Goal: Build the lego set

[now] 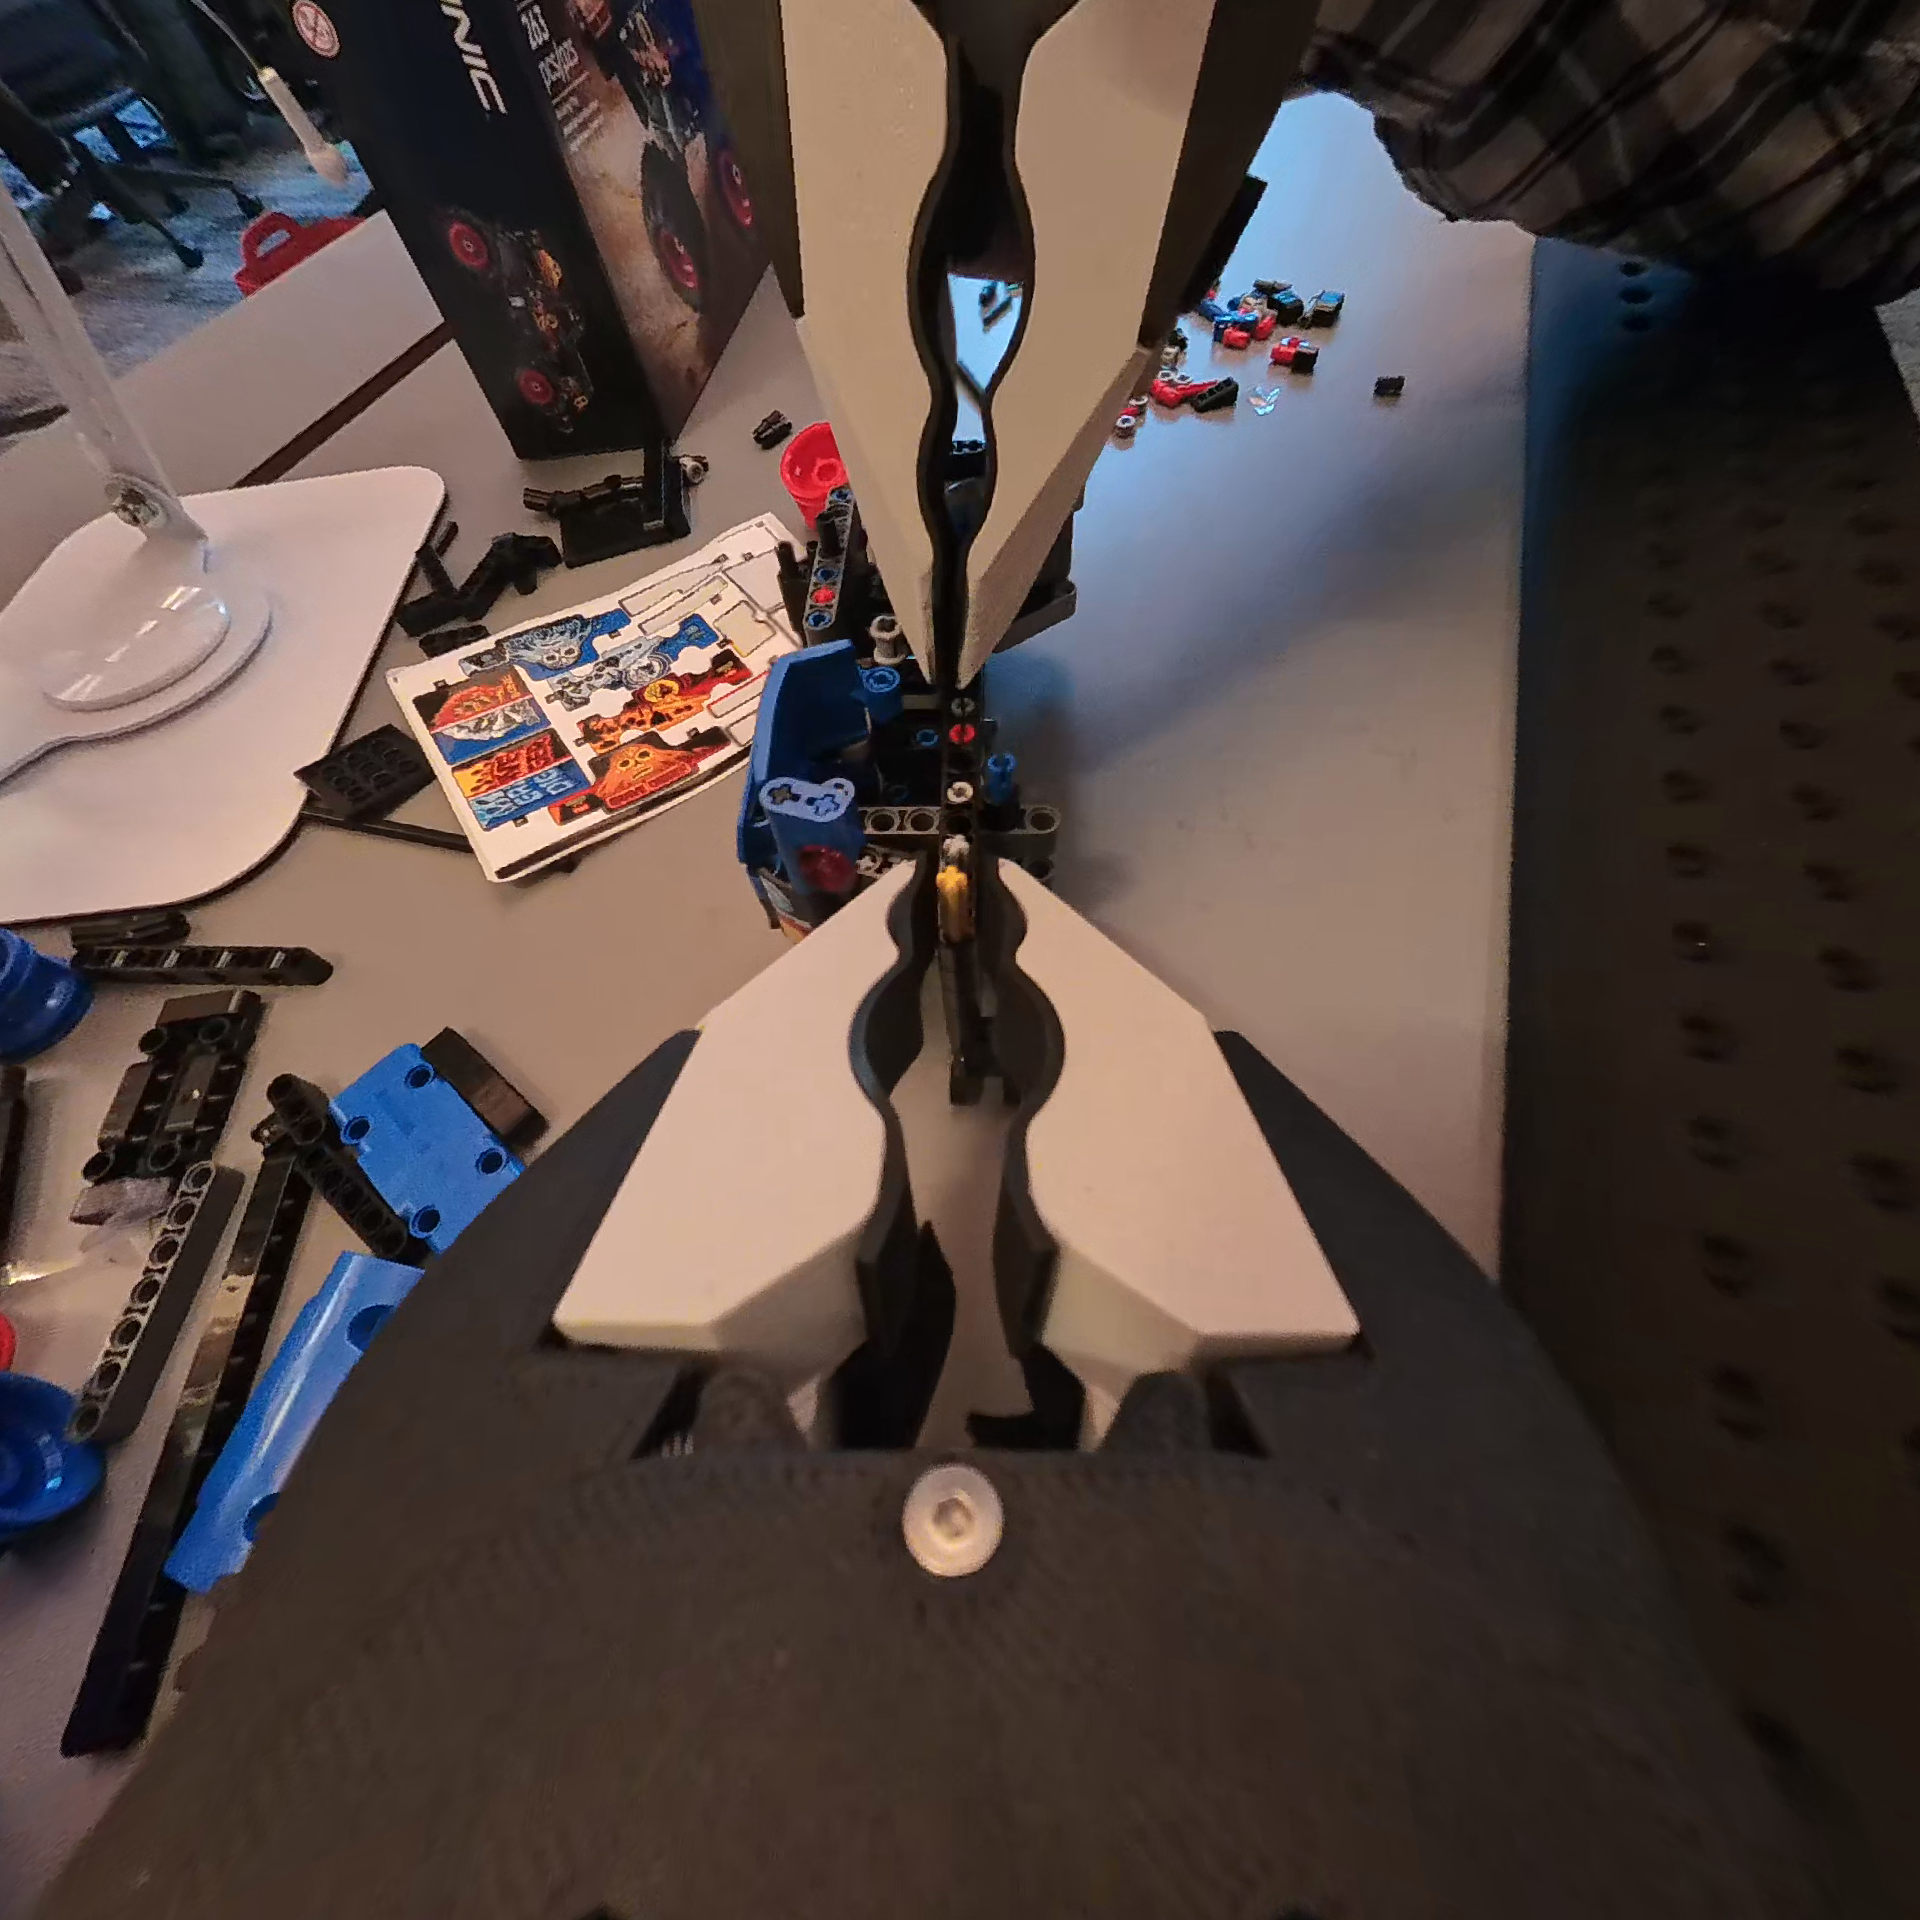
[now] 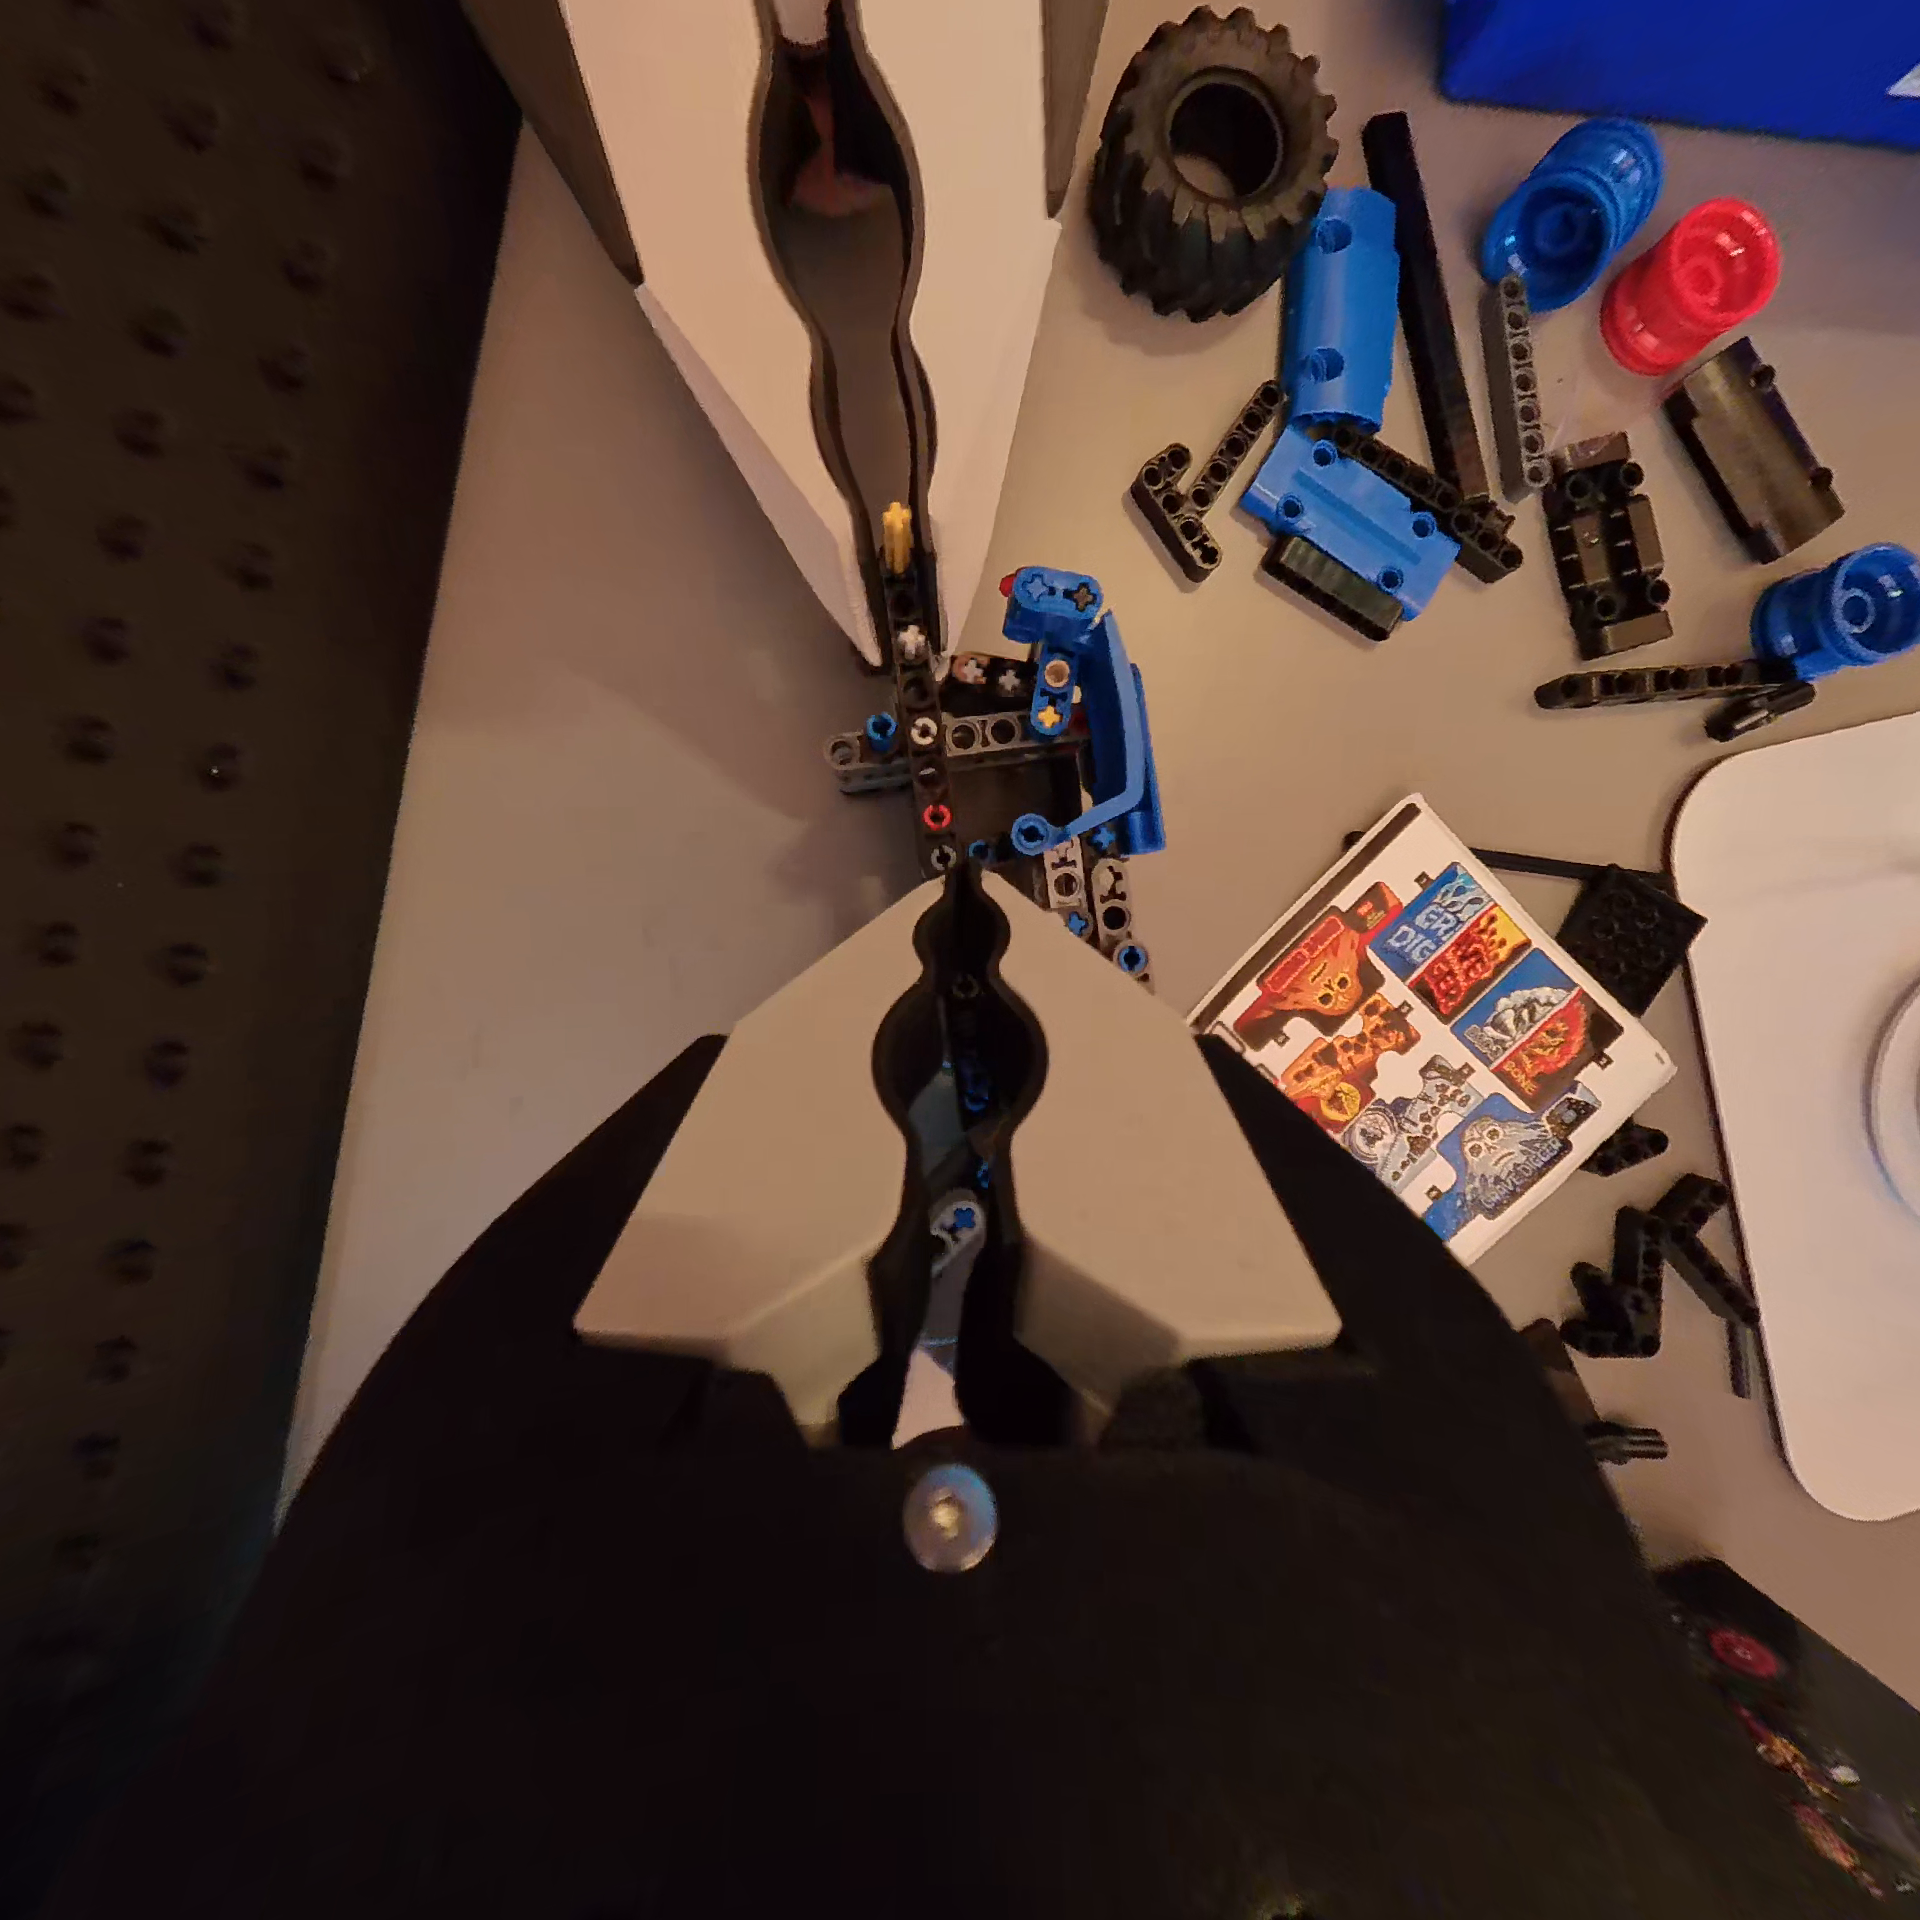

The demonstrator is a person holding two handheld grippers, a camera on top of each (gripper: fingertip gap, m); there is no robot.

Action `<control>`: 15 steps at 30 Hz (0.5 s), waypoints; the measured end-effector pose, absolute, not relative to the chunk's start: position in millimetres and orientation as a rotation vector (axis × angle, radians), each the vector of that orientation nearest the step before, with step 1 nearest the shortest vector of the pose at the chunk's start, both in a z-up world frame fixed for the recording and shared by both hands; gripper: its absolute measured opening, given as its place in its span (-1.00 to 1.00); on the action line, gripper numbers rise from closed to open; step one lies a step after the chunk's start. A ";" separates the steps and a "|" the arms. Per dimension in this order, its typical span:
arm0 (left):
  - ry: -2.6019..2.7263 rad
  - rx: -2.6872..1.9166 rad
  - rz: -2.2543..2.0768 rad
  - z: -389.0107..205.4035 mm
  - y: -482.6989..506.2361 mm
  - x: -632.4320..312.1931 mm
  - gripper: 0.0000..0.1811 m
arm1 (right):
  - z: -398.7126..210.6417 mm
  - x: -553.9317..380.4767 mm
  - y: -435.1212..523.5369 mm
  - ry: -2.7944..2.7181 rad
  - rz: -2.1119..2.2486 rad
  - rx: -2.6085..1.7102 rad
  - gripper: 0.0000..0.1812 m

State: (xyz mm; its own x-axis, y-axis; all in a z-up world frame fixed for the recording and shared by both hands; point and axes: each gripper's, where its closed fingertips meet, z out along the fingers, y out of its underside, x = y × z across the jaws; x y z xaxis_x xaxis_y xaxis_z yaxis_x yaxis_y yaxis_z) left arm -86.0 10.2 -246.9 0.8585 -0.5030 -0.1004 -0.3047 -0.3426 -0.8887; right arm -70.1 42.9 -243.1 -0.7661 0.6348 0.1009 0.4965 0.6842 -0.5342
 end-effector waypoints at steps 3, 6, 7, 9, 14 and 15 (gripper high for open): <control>0.570 -1.956 -0.244 -246.4 12.5 -87.0 -0.94 | -242.7 -71.2 45.5 -2.595 0.740 -0.944 -1.00; 0.569 -1.960 -0.244 -246.2 13.4 -87.7 -0.93 | -242.9 -72.1 46.7 -2.595 0.752 -0.951 -1.00; 0.561 -1.960 -0.256 -246.3 13.7 -87.9 -0.93 | -242.9 -72.5 47.2 -2.597 0.758 -0.954 -1.00; 0.556 -1.961 -0.265 -246.3 14.2 -88.7 -0.94 | -242.8 -73.7 47.8 -2.596 0.758 -0.951 -1.00; 0.484 -1.969 -0.378 -245.1 15.1 -91.1 -0.93 | -235.4 -79.0 46.8 -2.558 0.753 -0.897 -0.86; 0.456 -1.970 -0.411 -244.1 15.6 -92.2 -0.93 | -232.3 -80.9 48.5 -2.529 0.733 -0.869 -0.79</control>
